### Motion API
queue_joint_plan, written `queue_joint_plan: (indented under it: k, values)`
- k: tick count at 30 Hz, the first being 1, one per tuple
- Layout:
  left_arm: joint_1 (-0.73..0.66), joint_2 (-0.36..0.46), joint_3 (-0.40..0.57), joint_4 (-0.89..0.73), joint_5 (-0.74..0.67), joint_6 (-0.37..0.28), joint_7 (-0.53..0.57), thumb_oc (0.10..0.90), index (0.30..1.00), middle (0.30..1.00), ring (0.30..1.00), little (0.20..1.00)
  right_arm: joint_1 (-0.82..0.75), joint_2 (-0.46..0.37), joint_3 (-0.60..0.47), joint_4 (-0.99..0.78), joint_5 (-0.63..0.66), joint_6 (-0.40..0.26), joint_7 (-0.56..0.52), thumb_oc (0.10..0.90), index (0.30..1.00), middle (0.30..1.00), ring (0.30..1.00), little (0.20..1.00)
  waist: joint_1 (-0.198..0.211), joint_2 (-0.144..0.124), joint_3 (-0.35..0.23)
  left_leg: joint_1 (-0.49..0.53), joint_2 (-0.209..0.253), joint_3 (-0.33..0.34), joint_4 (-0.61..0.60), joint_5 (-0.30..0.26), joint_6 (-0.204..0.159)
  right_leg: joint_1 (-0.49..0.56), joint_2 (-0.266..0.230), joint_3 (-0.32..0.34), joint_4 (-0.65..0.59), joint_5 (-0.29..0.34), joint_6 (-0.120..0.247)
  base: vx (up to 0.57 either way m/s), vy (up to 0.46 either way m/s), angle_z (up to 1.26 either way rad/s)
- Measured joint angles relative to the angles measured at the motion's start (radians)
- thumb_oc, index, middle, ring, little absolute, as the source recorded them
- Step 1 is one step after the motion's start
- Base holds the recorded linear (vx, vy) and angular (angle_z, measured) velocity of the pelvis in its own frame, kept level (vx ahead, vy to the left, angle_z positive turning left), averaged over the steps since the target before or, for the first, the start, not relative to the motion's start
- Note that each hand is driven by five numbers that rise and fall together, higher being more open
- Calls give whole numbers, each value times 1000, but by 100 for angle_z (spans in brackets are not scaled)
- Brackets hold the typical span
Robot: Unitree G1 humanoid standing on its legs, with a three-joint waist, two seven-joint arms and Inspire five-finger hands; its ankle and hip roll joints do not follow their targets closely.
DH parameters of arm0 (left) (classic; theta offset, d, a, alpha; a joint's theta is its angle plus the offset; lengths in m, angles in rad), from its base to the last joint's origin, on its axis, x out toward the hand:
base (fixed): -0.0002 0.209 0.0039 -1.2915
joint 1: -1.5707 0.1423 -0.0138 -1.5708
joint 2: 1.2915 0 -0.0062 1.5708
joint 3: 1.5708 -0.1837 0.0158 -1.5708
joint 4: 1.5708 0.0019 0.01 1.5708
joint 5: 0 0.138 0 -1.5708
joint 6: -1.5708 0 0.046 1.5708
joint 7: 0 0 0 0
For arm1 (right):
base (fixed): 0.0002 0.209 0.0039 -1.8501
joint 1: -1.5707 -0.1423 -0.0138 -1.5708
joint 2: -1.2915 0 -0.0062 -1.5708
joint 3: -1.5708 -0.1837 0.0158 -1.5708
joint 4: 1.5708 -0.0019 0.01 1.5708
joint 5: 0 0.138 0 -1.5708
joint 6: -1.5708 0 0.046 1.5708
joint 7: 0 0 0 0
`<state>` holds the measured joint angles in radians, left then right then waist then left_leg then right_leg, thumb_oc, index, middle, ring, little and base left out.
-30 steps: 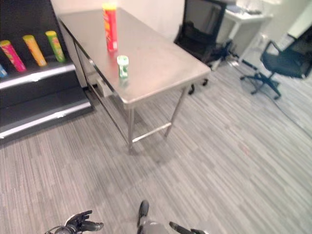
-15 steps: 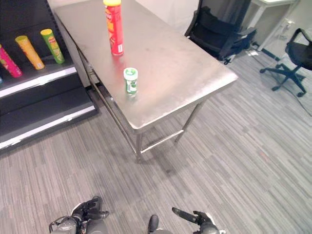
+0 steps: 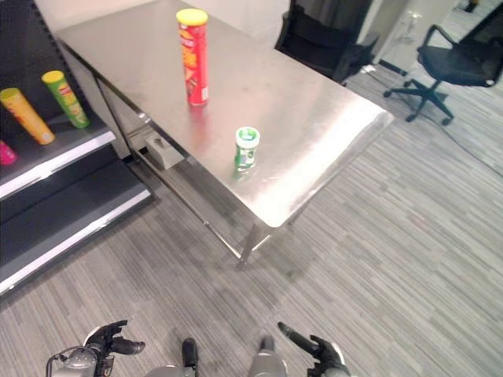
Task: Put the goods on the table back onto the shelves and tidy them up.
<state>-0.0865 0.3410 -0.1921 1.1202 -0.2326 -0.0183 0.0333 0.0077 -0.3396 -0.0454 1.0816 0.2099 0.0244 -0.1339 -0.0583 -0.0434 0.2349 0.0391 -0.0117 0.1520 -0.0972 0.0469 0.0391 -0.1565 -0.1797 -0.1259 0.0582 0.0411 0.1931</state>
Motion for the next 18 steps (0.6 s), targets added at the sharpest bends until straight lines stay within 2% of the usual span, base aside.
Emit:
queue_joint_plan:
  k: [2, 4, 5, 6, 7, 8, 10, 12, 14, 15, 18]
  values:
    - [43, -17, 28, -81, -1, 1, -1, 800, 900, 900, 900, 900, 76, -36, -109, -138, 4, 17, -18, 800, 900, 900, 900, 900, -9, -7, 2, 6, 3, -7, 0, -7, -17, 18, 11, 11, -51, 83, -53, 143, -90, 13]
    - [109, -52, 55, -153, 0, 1, -1, 800, 900, 900, 900, 900, 172, -138, -195, -368, -7, 25, -51, 800, 900, 900, 900, 900, -19, 20, -4, 26, 35, -2, 0, -23, -49, 88, 52, -8, -160, 125, -90, 143, -62, -12]
    - [123, -70, 62, -167, 0, 2, -2, 800, 900, 900, 900, 900, 212, -177, -247, -477, -15, 41, -54, 800, 900, 900, 900, 900, -27, 36, -5, 41, 46, -3, 0, -31, -63, 108, 62, -10, -161, 117, -90, 122, -48, 3]
    - [155, -105, 62, -180, 1, -1, -8, 800, 900, 900, 900, 900, 252, -283, -314, -580, -53, -7, -108, 800, 900, 900, 900, 900, -45, 60, -19, 63, 68, -12, 0, -35, -74, 140, 82, -30, -161, 99, -104, 148, -62, 12]
    - [158, -120, 66, -179, 5, 0, -18, 800, 900, 900, 900, 900, 254, -337, -350, -638, -71, 18, -112, 800, 900, 900, 900, 900, -52, 70, -26, 72, 77, -12, 0, -41, -85, 149, 91, -33, -160, 87, -108, 120, -53, 11]
    - [159, -130, 66, -180, 8, -1, -24, 800, 900, 900, 900, 900, 248, -381, -381, -686, -93, 5, -127, 800, 900, 900, 900, 900, -53, 81, -40, 72, 84, -13, 0, -41, -88, 149, 98, -35, -160, 86, -113, 78, -40, -2]
    - [154, -135, 66, -181, 12, -2, -29, 800, 900, 900, 900, 900, 195, -465, -395, -757, -120, -3, -133, 800, 900, 900, 900, 900, -57, 84, -46, 73, 96, -11, 0, -42, -95, 150, 111, -36, -160, 85, -118, 49, -40, -3]
    - [152, -134, 70, -183, 35, -4, -31, 800, 900, 900, 900, 900, 171, -512, -393, -889, -124, -8, -119, 800, 900, 900, 900, 900, -58, 84, -47, 73, 103, -13, 0, -40, -99, 151, 116, -39, -160, 87, -121, 34, -34, 4]
    - [152, -134, 74, -183, 41, -6, -47, 800, 900, 900, 900, 900, 136, -551, -364, -1017, -124, -99, -65, 800, 900, 900, 900, 900, -61, 84, -51, 72, 104, -25, 5, -37, -103, 155, 116, -50, -154, 87, -121, 43, -25, 18]
    - [153, -133, 76, -183, 43, -8, -51, 800, 900, 900, 900, 900, 111, -555, -345, -1042, -121, -123, -39, 800, 900, 900, 900, 900, -44, 77, -51, 72, 103, -29, 5, -36, -103, 161, 115, -57, -154, 86, -121, 31, -21, 18]
    - [168, -118, 68, -176, 48, -8, -71, 800, 900, 900, 900, 900, 74, -597, -239, -1059, -106, -141, 55, 800, 900, 900, 900, 900, -9, 57, -63, 73, 99, -36, 4, -37, -103, 166, 110, -60, -154, 84, -119, 23, -23, 12]
